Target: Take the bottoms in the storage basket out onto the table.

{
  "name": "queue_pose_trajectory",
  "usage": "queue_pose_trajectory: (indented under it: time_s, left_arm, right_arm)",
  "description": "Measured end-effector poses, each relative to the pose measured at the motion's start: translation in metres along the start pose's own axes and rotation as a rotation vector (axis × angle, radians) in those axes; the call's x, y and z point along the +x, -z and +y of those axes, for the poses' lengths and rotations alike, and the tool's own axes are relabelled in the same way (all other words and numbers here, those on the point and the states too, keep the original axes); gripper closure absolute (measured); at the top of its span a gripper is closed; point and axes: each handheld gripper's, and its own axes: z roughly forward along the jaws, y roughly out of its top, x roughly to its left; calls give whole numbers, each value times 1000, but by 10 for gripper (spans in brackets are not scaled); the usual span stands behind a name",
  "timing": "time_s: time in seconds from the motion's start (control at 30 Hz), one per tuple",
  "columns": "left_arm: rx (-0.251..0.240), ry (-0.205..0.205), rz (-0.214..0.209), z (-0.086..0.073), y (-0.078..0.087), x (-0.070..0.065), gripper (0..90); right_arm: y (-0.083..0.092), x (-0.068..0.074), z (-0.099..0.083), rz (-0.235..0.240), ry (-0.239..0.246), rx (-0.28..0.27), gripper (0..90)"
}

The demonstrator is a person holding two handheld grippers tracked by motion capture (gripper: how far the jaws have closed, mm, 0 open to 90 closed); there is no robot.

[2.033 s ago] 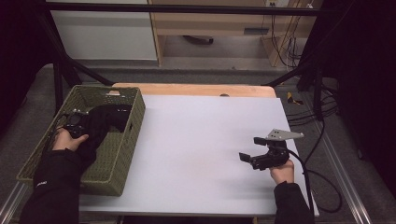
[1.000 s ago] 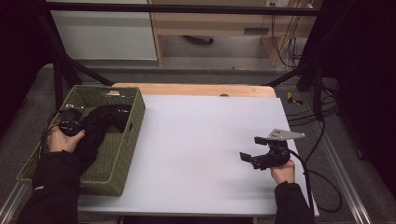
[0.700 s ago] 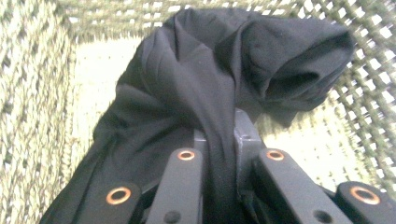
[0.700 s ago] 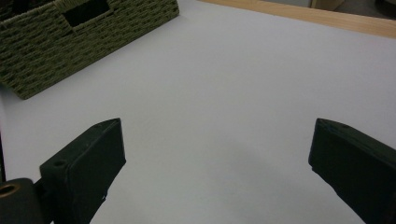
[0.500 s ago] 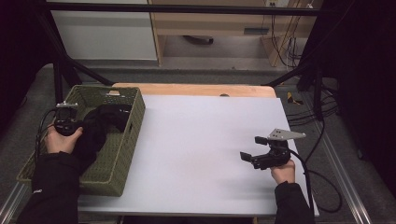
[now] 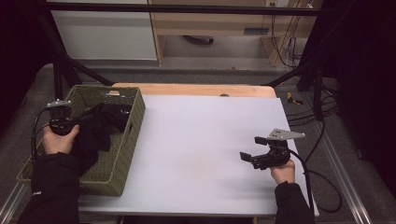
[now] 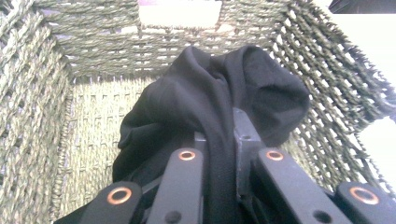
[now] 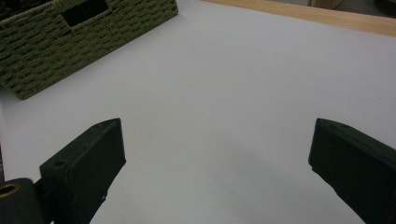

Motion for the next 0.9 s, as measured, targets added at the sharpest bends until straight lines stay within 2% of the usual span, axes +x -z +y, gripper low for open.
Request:
queue_pose_trajectory:
  time_s: [0.23,0.43,0.9]
  left_arm:
    - [-31,-15,-46,4,6,-4,837]
    - [-49,-52,-52,9,15,-8,837]
    - [-72,-78,-82,19,38,-20,837]
  right_arm:
    - [0,0,0,-2,-5,-1,41]
    - [1,0,1,-2,-6,-5,41]
    - [2,0,1,-8,-3,-6,41]
